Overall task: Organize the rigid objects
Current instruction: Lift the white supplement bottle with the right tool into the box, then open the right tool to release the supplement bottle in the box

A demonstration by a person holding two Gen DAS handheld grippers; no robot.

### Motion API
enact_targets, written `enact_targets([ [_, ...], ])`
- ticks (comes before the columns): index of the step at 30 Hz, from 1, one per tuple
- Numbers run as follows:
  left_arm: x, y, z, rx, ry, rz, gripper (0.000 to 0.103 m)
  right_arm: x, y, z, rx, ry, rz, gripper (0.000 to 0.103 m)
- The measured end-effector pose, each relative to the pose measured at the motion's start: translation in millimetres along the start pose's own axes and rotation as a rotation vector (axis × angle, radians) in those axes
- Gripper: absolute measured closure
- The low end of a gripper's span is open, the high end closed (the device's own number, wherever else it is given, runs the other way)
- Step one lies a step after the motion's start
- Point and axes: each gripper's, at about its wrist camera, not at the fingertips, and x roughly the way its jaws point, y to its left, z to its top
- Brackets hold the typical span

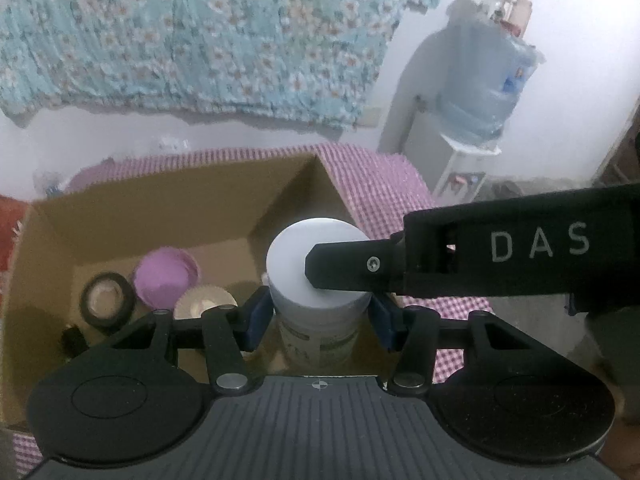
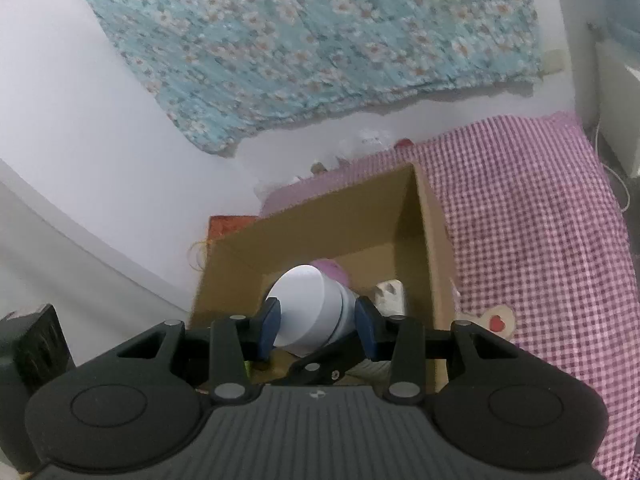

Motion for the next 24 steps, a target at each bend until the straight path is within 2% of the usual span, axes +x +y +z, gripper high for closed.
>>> enact_targets([
  [8,22,-2,-9,-0.004,0.047,-0.038,0.05,13,-7,-6,-0.057,0.023,-0.074,0.058],
  [11,24,-6,-10,0.011,0.046,-0.056,0.039,16,-5,-9,-0.086,0.02,-0.112,0.058],
  [16,22,-10,-11,0.033,0.034,-0.022,0.034,9,-6,-12,-0.09,0.0,-0.125,0.057],
  [20,7,-7,-10,0.022,0.004,-0.014,0.026,-7,-6,-11,-0.072,-0.054,-0.104,0.057],
  [22,-3,-6,-9,0.024,-0.007,-0.006,0.014,-21,-4,-11,-0.06,-0.091,-0.098,0.052],
  [24,-19,-1,-13,0.016,-0.03,0.009,0.007,-38,0,-14,-0.051,-0.129,-0.088,0.047],
])
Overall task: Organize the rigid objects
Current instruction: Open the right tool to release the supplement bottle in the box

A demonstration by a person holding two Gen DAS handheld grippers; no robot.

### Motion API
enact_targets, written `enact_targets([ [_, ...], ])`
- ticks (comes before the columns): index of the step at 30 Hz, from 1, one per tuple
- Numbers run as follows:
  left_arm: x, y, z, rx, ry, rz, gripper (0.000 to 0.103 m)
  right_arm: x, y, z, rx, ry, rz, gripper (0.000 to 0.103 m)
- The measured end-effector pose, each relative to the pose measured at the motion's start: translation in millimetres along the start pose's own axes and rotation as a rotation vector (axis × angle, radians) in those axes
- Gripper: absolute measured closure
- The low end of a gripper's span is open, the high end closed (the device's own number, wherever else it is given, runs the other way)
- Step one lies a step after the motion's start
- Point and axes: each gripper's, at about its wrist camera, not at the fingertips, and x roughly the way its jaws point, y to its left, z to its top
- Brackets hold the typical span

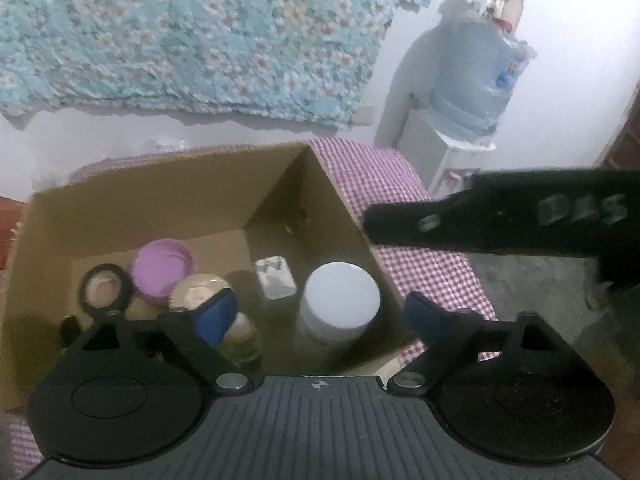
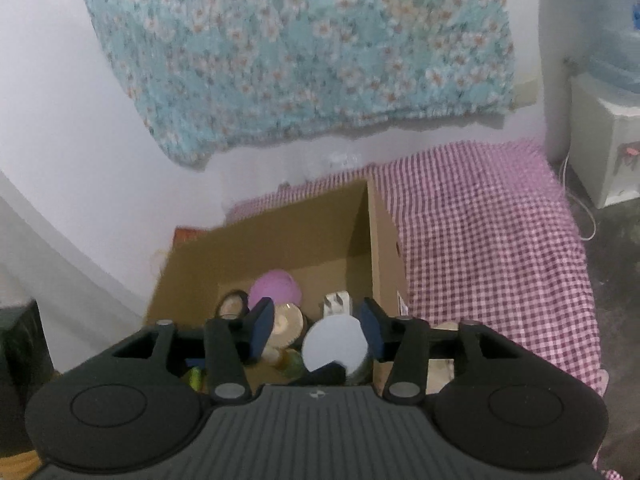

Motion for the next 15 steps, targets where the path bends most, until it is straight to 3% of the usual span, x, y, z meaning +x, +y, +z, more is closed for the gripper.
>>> enact_targets([
  [5,-48,18,-11,-0.048,-0.047,0.028,0.0,-42,16,-11,-0.027,-0.087,-0.016,0.032],
  [9,-79,31,-21,-0.068,-0.074,0.109,0.0,-68,36,-28,-0.081,-0.143,-0.077,0.003],
  [15,-103,60,-34,-0.12,-0.076,0.289,0.0,-75,67,-57,-0.171,-0.156,-0.208,0.0],
])
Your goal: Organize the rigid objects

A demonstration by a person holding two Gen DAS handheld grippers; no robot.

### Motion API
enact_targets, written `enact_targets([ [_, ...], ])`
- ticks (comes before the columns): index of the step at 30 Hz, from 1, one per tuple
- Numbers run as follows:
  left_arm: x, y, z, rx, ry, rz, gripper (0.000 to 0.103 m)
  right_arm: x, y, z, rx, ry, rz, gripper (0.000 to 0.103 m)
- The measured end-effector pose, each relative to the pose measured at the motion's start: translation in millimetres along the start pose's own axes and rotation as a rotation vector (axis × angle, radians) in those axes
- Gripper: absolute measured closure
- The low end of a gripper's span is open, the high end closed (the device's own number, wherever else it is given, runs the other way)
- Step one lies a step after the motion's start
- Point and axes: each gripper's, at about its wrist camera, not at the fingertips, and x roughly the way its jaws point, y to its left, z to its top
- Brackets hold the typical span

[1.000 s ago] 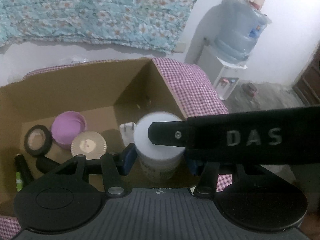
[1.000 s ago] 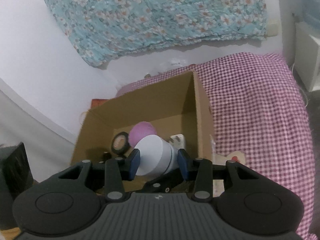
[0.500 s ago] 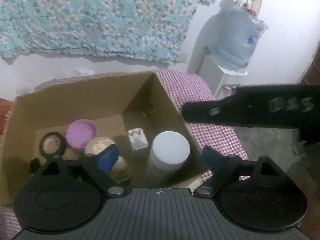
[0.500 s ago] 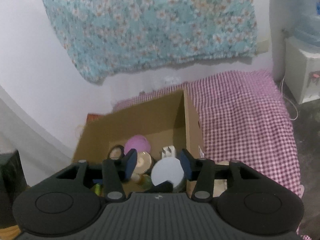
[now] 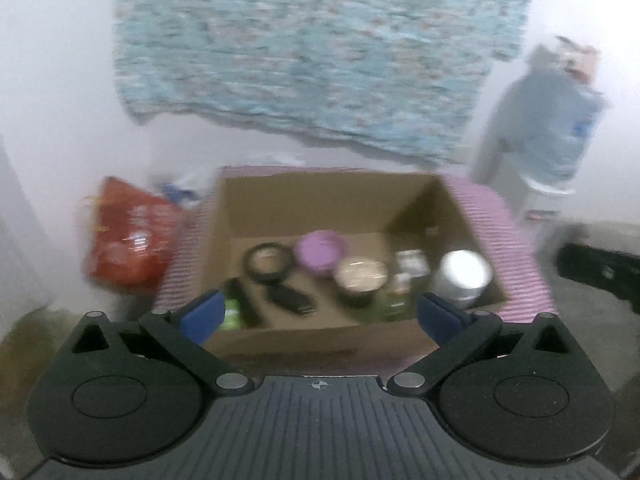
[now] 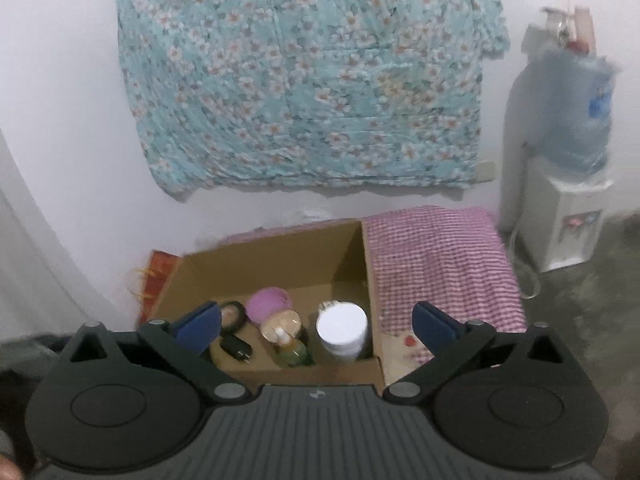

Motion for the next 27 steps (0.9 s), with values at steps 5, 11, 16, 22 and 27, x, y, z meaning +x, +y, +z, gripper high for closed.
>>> enact_targets([
  [5,6,20,-3,-0.039,0.034,0.061,0.0,12,25,-18,-0.039,0.047,-0.031,0.0],
  [11,10,31,-2,-0.046,0.032,0.068,0.0,33,60,-24,-0.127,0.089,-0.035,0.0],
  [16,11,33,-5,-0.043,0.024,0.072,0.0,46,69,-21,-0.135,0.112,-0.044,0.0],
  [22,17,36,-6,-0.05,0.035,0.062,0.0,54,67,-22,-0.126,0.134,-0.063,0.0],
  [27,19,35,-7,-0.05,0.04,0.061,0.0,58,64,-22,-0.125,0.143,-0.073,0.0],
])
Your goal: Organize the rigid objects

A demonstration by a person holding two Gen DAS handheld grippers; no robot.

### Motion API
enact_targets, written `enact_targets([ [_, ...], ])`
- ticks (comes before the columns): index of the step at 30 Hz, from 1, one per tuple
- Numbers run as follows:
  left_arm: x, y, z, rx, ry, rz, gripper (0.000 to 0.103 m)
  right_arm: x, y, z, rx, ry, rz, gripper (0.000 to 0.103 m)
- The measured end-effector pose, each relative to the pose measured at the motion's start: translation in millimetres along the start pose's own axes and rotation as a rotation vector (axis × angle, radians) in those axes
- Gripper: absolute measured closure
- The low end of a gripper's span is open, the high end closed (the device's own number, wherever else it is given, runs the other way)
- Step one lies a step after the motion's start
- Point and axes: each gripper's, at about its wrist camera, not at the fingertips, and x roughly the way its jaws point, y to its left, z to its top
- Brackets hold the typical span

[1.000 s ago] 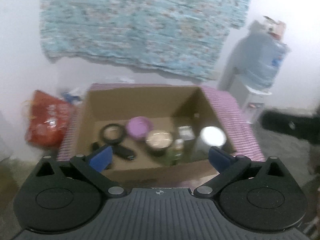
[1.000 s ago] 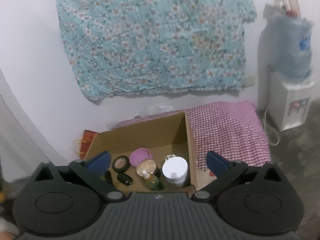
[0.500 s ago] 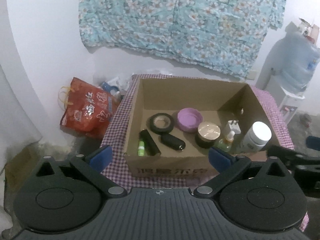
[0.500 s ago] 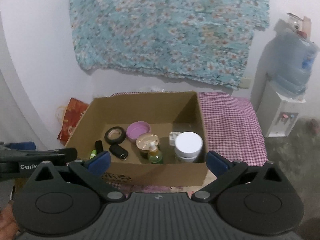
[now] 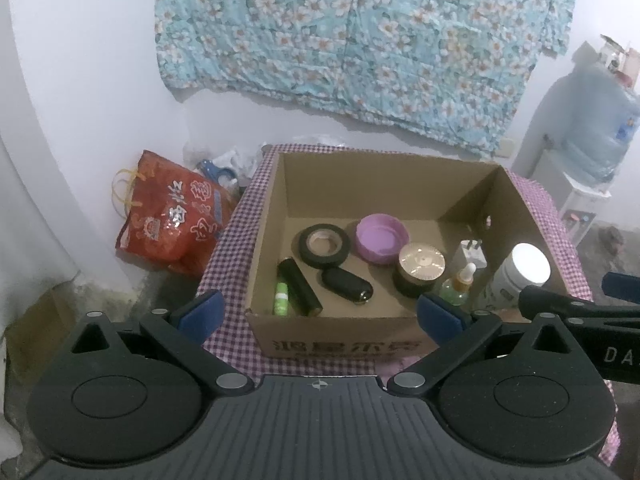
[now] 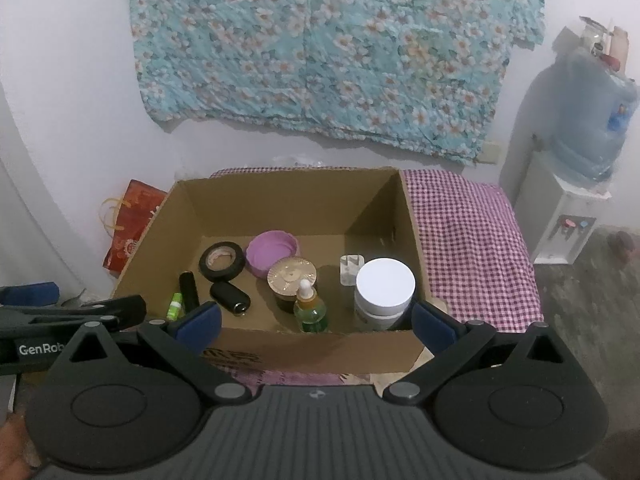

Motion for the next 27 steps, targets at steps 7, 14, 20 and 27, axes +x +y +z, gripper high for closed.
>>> enact_targets([
  [7,-0.4,-1.3,0.2,0.002,0.0,0.005,0.0,2.4,-3.5,-0.5,0.005,0.011,-0.004,0.0],
  [14,-0.7,-1.3,-1.2,0.012,-0.007,0.008,0.0,0.6,-4.1,-0.7,0.004,0.011,-0.006,0.0],
  [20,-1.6,-1.1,-2.1,0.012,-0.009,0.005,0.001,0.6,-3.6,-0.8,0.003,0.01,-0.006,0.0],
  [27,-1.9,-0.3,-2.8,0.012,-0.008,0.003,0.001,-2.7,-2.5,-0.5,-0.006,0.009,-0.002,0.0],
])
